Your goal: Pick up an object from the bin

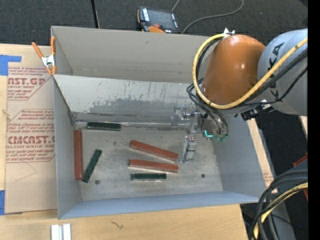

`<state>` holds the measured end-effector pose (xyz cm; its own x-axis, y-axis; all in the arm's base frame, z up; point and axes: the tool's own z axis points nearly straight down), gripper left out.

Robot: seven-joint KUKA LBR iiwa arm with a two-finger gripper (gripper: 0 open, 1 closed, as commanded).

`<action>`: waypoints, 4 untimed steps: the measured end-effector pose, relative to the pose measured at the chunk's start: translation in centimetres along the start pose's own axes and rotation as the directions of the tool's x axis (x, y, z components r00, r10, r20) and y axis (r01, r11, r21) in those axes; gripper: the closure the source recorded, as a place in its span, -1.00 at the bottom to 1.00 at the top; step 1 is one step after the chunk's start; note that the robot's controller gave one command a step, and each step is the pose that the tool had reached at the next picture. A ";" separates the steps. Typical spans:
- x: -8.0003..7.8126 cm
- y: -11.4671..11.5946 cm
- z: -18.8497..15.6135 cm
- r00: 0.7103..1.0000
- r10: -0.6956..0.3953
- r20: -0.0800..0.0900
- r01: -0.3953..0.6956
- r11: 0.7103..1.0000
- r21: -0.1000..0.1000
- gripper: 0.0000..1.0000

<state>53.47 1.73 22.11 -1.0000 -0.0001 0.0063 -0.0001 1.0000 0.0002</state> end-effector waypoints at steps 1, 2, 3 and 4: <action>-0.9 2.7 14.3 0.979 -0.203 0.003 0.203 0.979 0.000 -1.00; -5.0 5.8 14.9 0.990 0.144 0.009 -0.144 0.990 -0.003 -1.00; -5.0 5.7 14.9 0.990 0.144 0.007 -0.144 0.990 -0.002 1.00; -3.5 2.9 8.2 0.989 0.148 0.012 -0.148 0.989 -0.001 1.00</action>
Offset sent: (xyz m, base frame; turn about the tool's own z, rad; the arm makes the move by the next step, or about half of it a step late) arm 0.0095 0.0267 -0.1396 -0.2032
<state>56.90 4.64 13.87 -0.9890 0.1478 -0.0060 0.1478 0.9890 0.0006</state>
